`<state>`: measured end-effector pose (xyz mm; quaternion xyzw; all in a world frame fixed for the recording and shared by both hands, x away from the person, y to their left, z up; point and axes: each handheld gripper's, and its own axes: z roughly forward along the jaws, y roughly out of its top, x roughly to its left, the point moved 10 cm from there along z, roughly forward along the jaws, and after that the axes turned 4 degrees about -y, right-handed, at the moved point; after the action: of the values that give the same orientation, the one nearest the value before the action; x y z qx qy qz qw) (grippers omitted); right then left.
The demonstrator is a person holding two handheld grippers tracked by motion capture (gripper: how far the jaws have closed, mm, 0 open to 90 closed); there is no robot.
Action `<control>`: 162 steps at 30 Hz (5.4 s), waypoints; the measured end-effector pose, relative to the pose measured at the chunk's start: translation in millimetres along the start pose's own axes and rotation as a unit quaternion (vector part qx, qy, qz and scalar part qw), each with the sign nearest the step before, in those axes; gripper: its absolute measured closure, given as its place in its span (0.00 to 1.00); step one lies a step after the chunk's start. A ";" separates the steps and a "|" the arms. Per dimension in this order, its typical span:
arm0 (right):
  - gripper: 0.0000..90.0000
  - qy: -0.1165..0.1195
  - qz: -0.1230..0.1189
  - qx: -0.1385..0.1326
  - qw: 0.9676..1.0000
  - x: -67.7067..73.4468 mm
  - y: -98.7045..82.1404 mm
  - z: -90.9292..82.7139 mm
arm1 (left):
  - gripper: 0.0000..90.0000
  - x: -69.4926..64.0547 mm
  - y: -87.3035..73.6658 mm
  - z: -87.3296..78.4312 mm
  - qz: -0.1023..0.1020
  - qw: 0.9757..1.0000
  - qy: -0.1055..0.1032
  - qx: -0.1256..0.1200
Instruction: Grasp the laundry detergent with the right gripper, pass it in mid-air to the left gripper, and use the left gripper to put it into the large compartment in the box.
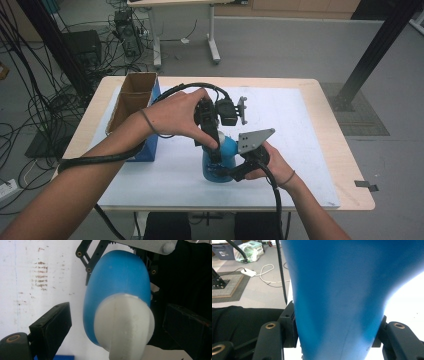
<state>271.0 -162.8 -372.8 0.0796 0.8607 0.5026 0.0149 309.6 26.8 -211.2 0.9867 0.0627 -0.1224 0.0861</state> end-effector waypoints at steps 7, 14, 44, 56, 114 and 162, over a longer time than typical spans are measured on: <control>0.46 0.000 -0.002 0.000 1.000 0.4 1.3 -0.1 | 0.10 -0.7 -0.8 0.1 0.000 1.000 0.001 0.000; 0.46 0.001 0.001 0.000 1.000 1.2 1.5 1.5 | 0.10 -1.0 -1.1 -0.2 0.000 1.000 0.000 0.000; 0.47 0.002 -0.001 -0.003 1.000 0.7 4.1 1.5 | 0.09 -1.1 -2.0 -1.5 -0.001 1.000 0.004 0.001; 0.47 0.002 -0.001 -0.001 1.000 0.6 5.0 1.1 | 0.10 -2.9 -0.7 -2.2 0.000 1.000 0.007 0.003; 0.47 0.009 -0.013 -0.006 1.000 4.5 14.2 0.9 | 0.40 -11.2 7.9 15.8 0.023 0.998 0.023 0.047; 0.47 0.009 -0.010 -0.023 1.000 1.1 13.8 -1.4 | 0.41 -14.1 10.7 11.3 0.010 0.998 0.036 0.043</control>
<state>271.4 -157.2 -360.2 0.0663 0.8500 0.5224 0.0144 295.0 12.8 -216.9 0.9938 0.0510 -0.0891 0.0420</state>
